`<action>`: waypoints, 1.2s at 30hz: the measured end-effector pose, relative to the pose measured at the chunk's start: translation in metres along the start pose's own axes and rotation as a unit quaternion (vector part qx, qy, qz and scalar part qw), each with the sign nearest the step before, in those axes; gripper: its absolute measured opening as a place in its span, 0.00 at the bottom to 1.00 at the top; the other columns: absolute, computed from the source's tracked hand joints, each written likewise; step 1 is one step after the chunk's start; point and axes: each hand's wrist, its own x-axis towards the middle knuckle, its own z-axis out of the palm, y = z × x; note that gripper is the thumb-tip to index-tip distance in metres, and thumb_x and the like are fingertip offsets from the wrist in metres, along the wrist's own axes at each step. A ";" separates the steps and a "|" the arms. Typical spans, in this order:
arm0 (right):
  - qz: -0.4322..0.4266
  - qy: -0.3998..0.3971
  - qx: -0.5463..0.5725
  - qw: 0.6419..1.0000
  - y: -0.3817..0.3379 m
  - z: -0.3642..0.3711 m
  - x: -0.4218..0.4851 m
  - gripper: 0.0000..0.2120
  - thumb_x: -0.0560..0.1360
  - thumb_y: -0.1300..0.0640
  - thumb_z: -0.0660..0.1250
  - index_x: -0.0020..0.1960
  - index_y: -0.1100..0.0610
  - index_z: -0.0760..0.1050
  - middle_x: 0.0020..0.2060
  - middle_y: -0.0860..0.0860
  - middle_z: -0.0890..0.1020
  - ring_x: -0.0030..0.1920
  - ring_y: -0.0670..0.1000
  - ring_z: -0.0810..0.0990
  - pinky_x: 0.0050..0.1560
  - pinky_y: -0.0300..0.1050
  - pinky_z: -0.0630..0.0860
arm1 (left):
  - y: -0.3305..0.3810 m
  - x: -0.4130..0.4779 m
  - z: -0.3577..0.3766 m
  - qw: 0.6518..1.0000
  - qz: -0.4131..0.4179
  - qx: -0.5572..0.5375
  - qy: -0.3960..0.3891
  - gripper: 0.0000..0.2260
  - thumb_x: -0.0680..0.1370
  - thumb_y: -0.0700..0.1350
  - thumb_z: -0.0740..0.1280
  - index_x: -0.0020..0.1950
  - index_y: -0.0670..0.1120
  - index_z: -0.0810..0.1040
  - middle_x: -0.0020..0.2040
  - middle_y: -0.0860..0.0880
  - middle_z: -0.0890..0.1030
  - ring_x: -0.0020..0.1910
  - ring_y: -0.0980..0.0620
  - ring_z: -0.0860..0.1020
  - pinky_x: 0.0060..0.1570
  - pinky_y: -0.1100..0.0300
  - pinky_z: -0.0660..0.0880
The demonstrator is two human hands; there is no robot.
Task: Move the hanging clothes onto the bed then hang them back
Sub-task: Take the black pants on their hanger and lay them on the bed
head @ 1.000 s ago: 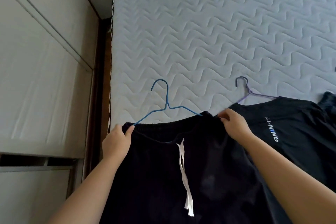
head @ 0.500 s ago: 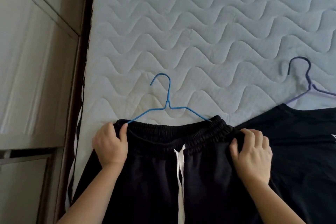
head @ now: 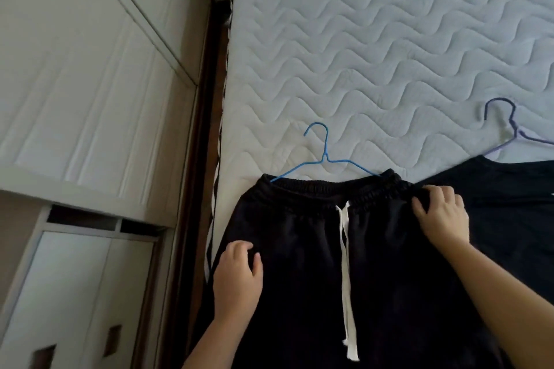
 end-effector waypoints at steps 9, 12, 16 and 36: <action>0.055 -0.195 0.091 0.975 0.016 -0.063 -0.179 0.26 0.77 0.59 0.62 0.73 0.57 0.59 0.72 0.55 0.63 0.68 0.56 0.68 0.60 0.47 0.68 | -0.025 -0.168 -0.037 0.924 -0.291 -0.225 -0.108 0.06 0.78 0.43 0.59 0.50 0.49 0.74 0.50 0.48 0.79 0.48 0.51 0.78 0.45 0.59 0.73; 0.107 -0.220 0.156 0.957 0.042 -0.084 -0.242 0.23 0.77 0.60 0.62 0.71 0.57 0.64 0.67 0.56 0.71 0.66 0.55 0.71 0.59 0.47 0.69 | -0.029 -0.218 -0.041 0.908 -0.314 -0.247 -0.128 0.06 0.78 0.42 0.59 0.51 0.47 0.75 0.51 0.46 0.80 0.50 0.48 0.78 0.51 0.55 0.75; 0.154 -0.272 0.149 0.938 0.084 -0.108 -0.318 0.22 0.75 0.63 0.63 0.68 0.58 0.67 0.63 0.56 0.76 0.62 0.54 0.75 0.60 0.46 0.71 | -0.025 -0.280 -0.055 0.908 -0.291 -0.245 -0.177 0.06 0.78 0.42 0.60 0.51 0.48 0.75 0.50 0.46 0.79 0.49 0.49 0.79 0.45 0.60 0.73; 0.431 -0.164 0.160 0.873 0.224 -0.220 -0.574 0.16 0.77 0.66 0.58 0.64 0.68 0.68 0.48 0.59 0.77 0.40 0.54 0.77 0.24 0.35 0.66 | -0.059 -0.399 -0.095 0.938 -0.069 -0.155 -0.302 0.05 0.76 0.38 0.62 0.46 0.47 0.74 0.43 0.46 0.81 0.44 0.46 0.80 0.48 0.54 0.74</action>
